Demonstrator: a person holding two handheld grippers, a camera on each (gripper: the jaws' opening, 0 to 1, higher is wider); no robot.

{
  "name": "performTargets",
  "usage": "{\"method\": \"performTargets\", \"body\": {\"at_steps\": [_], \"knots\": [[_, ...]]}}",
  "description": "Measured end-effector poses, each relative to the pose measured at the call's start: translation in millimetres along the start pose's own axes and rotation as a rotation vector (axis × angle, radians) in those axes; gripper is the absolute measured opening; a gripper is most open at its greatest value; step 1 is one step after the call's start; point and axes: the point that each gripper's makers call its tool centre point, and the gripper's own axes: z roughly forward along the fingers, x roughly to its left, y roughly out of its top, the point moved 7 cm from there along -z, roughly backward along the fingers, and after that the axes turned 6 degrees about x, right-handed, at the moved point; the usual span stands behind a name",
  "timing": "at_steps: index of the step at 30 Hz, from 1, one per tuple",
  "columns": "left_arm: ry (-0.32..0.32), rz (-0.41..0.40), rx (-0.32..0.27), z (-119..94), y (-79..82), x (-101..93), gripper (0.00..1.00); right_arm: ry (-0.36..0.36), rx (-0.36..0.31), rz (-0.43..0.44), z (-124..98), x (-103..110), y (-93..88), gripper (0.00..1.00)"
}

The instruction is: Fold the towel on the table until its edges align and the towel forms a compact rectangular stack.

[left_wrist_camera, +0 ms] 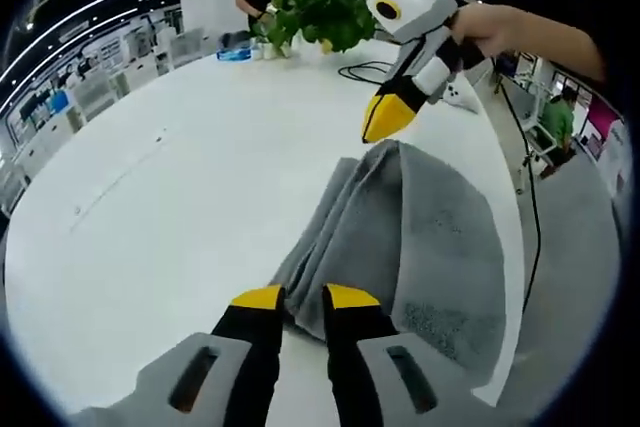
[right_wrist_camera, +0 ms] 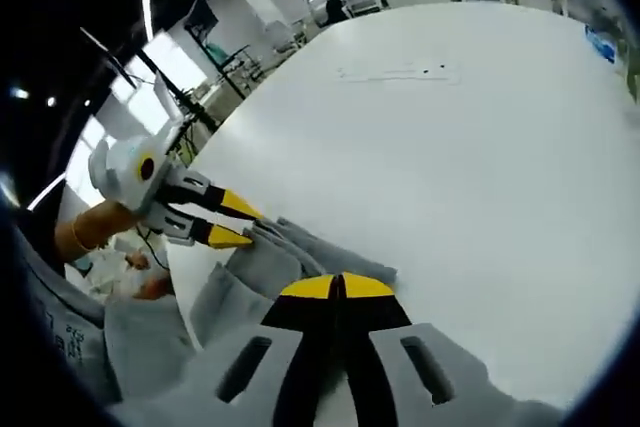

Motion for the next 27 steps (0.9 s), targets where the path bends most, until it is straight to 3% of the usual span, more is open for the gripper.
{"method": "performTargets", "body": {"at_steps": [4, 7, 10, 14, 18, 27], "knots": [[-0.013, -0.049, -0.012, -10.4, -7.4, -1.9, 0.19, -0.004, -0.014, -0.017, -6.0, 4.7, 1.3, 0.1], [-0.055, -0.136, -0.041, -19.0, -10.5, -8.6, 0.21, 0.035, -0.02, -0.092, -10.0, 13.9, 1.2, 0.19], [-0.05, -0.132, -0.045, -26.3, -13.9, -11.9, 0.21, 0.034, 0.001, -0.15, -10.9, 21.1, -2.4, 0.28], [-0.064, -0.146, -0.027, -27.7, -21.9, -17.1, 0.22, 0.006, 0.061, -0.209, -8.0, 26.7, -11.2, 0.27], [-0.143, -0.183, -0.002, -25.1, -32.3, -28.4, 0.24, 0.018, 0.064, -0.196, -5.6, 29.4, -15.4, 0.26], [-0.173, -0.231, 0.024, -18.4, -46.5, -32.6, 0.25, 0.005, 0.079, -0.186, 2.1, 24.5, -22.8, 0.23]]}}
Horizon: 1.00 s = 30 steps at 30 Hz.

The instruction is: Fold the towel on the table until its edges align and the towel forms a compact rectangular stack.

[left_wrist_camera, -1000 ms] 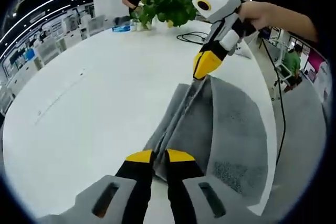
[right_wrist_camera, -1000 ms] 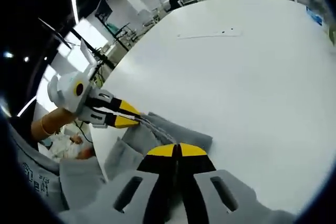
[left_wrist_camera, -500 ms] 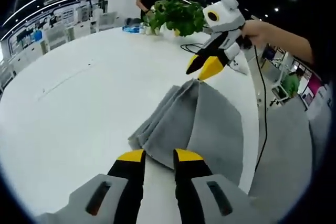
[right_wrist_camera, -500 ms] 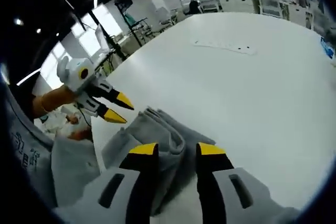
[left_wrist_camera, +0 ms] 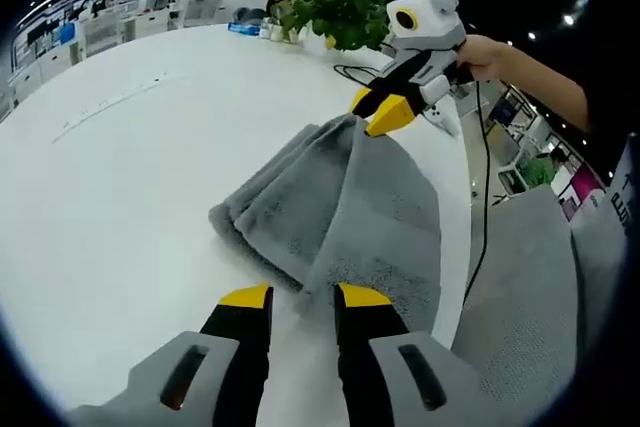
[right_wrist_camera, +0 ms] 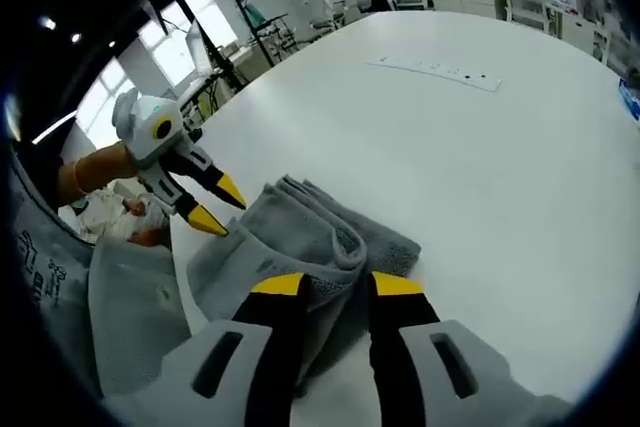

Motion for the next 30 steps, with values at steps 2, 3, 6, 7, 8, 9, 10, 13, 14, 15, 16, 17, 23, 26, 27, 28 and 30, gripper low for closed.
{"method": "performTargets", "body": {"at_steps": [2, 3, 6, 7, 8, 9, 10, 13, 14, 15, 16, 17, 23, 26, 27, 28, 30], "knots": [[-0.018, -0.016, -0.005, -0.7, 0.2, -0.9, 0.23, -0.006, 0.006, 0.006, 2.0, -1.2, -1.2, 0.22], [-0.031, -0.027, -0.006, -1.1, 0.3, -2.3, 0.22, -0.009, 0.009, 0.007, 2.9, -1.3, -1.5, 0.21], [-0.078, -0.051, -0.009, -3.3, 0.4, -6.5, 0.22, -0.023, 0.013, 0.004, 3.6, -0.5, -2.0, 0.21], [-0.09, -0.051, -0.009, -4.2, 0.5, -8.2, 0.23, -0.025, 0.013, 0.002, 3.4, 0.2, -1.8, 0.2], [-0.103, -0.046, -0.012, -4.8, 0.5, -9.9, 0.23, -0.023, 0.012, -0.007, 3.2, -2.0, -1.4, 0.2], [-0.106, -0.047, -0.01, -4.4, -0.1, -10.0, 0.24, -0.019, 0.014, -0.022, 2.7, -3.7, -1.2, 0.19], [-0.106, -0.048, -0.003, -3.9, -1.3, -9.9, 0.24, -0.02, 0.015, -0.024, 2.5, -4.9, -1.1, 0.19], [-0.089, -0.057, 0.009, -0.2, -4.5, -5.7, 0.22, -0.028, 0.014, -0.025, 1.6, -6.7, -0.5, 0.2], [-0.09, -0.064, 0.006, 0.9, -4.7, -5.1, 0.22, -0.03, 0.013, -0.025, 1.8, -7.5, -0.5, 0.2], [-0.096, -0.068, 0.005, 1.8, -4.8, -5.2, 0.21, -0.031, 0.012, -0.025, 2.0, -7.6, -0.8, 0.2], [-0.104, -0.073, 0.008, 2.5, -5.0, -5.8, 0.2, -0.033, 0.012, -0.024, 2.4, -7.5, -1.1, 0.2], [-0.108, -0.075, 0.01, 2.6, -5.0, -6.4, 0.18, -0.034, 0.011, -0.023, 2.8, -7.9, -1.4, 0.2], [-0.088, -0.087, 0.0, -4.2, 0.1, -10.2, 0.07, -0.055, 0.005, -0.032, 2.3, -9.6, -1.2, 0.22], [-0.059, -0.046, 0.007, -13.2, 5.2, -13.8, 0.07, -0.057, -0.007, -0.041, -2.7, -9.2, 1.6, 0.23], [-0.053, -0.033, 0.008, -16.0, 6.5, -15.2, 0.07, -0.056, -0.009, -0.045, -3.7, -8.1, 2.2, 0.23], [-0.045, -0.017, 0.005, -19.0, 8.6, -16.1, 0.07, -0.055, -0.01, -0.047, -4.6, -7.1, 2.6, 0.24], [-0.038, -0.001, -0.018, -24.5, 13.8, -17.8, 0.07, -0.052, -0.012, -0.063, -6.6, -2.3, 3.5, 0.25]]}}
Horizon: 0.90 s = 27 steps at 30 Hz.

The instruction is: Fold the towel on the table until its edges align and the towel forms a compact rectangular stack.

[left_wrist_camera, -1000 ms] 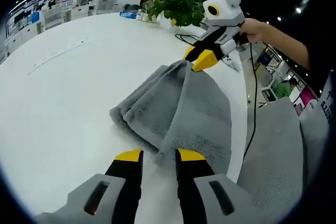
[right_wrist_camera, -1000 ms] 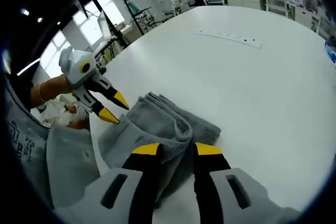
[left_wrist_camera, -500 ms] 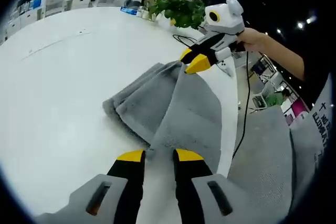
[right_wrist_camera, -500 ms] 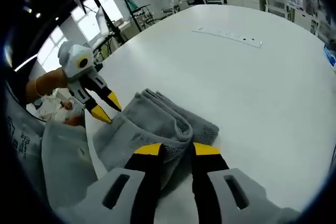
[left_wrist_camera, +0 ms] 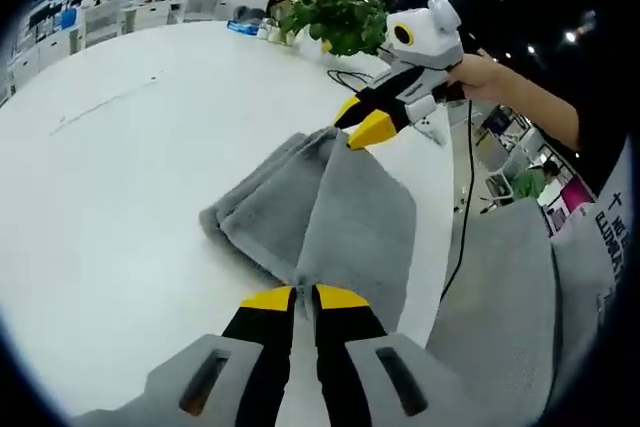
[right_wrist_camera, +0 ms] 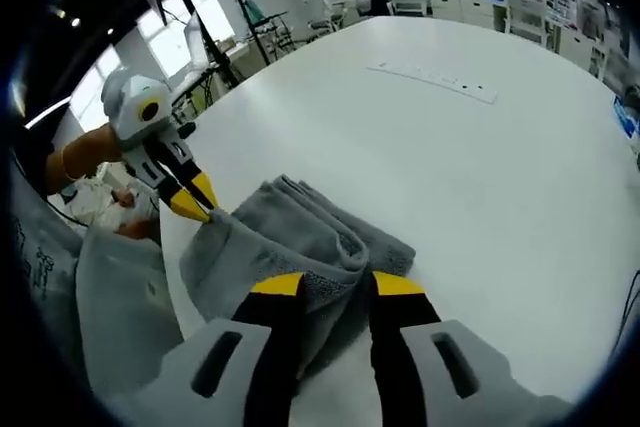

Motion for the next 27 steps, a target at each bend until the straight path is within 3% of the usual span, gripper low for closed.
{"method": "performTargets", "body": {"at_steps": [5, 9, 12, 16, 20, 27], "knots": [[0.089, 0.065, -0.051, -10.1, 16.1, 2.9, 0.07, 0.02, 0.001, -0.034, -1.5, 11.7, 0.8, 0.33], [0.185, 0.126, -0.074, -11.4, 27.1, 7.3, 0.07, -0.02, 0.02, -0.043, 1.2, 11.0, -1.9, 0.34], [0.236, 0.13, -0.106, -12.7, 33.0, 10.2, 0.07, -0.058, 0.016, 0.01, 5.2, 3.0, -5.3, 0.33], [0.274, 0.154, -0.131, -7.9, 37.8, 15.9, 0.07, -0.079, 0.007, 0.09, 11.6, -4.8, -11.8, 0.3], [0.293, 0.162, -0.124, 1.6, 38.5, 22.8, 0.07, -0.078, 0.01, 0.114, 17.6, -4.6, -17.7, 0.21], [0.317, 0.179, -0.081, 21.7, 35.9, 35.9, 0.07, -0.108, 0.008, 0.16, 20.9, -14.0, -25.4, 0.22]]}}
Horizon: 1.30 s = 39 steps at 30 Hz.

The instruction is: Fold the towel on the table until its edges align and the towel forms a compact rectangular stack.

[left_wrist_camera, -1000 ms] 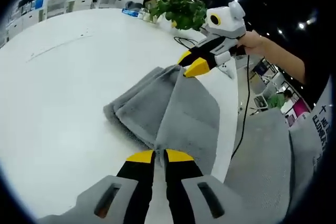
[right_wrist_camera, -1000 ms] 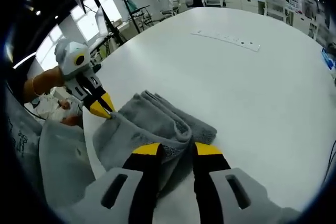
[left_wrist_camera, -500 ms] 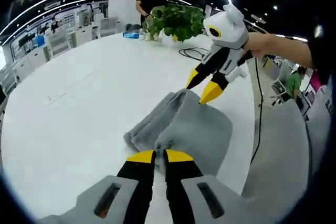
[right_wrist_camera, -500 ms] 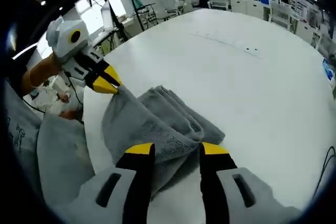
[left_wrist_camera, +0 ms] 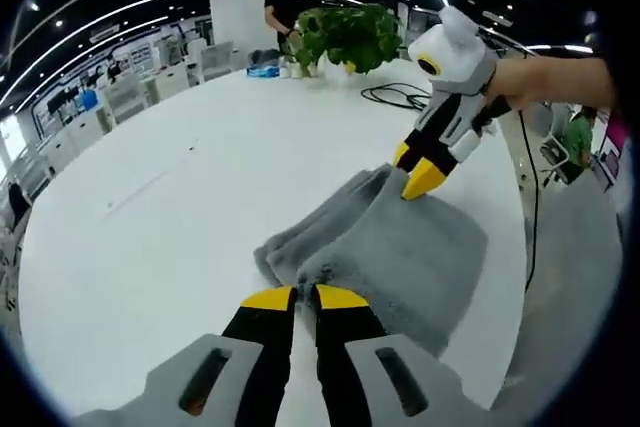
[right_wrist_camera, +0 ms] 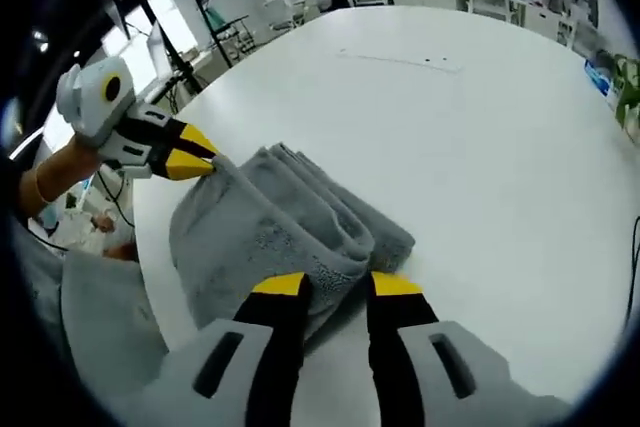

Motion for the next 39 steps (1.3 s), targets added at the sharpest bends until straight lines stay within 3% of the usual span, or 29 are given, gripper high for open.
{"method": "performTargets", "body": {"at_steps": [11, 18, 21, 23, 31, 35, 39], "knots": [[-0.003, 0.019, 0.059, 31.5, -12.3, 6.5, 0.1, -0.006, -0.002, 0.022, 12.9, -8.2, -4.6, 0.24], [-0.015, 0.006, 0.049, 36.3, -13.1, 12.0, 0.1, 0.005, -0.003, 0.036, 17.5, -13.2, -0.5, 0.24], [-0.019, 0.009, 0.045, 37.9, -12.9, 12.1, 0.1, -0.047, 0.03, -0.087, 19.7, -12.3, 6.5, 0.23], [-0.012, 0.002, 0.048, 39.0, -12.4, 13.2, 0.1, -0.068, 0.033, -0.111, 22.2, -11.2, 11.4, 0.23], [0.022, -0.045, 0.058, 43.5, -9.9, 21.0, 0.08, -0.077, 0.016, -0.072, 28.3, -19.5, 21.7, 0.23], [0.046, -0.042, 0.04, 48.1, -7.1, 27.9, 0.08, -0.117, -0.019, -0.088, 32.3, -22.3, 30.8, 0.23], [0.047, -0.101, 0.017, 51.3, -6.2, 36.5, 0.07, -0.13, -0.032, -0.102, 36.1, -27.3, 40.4, 0.21]]}}
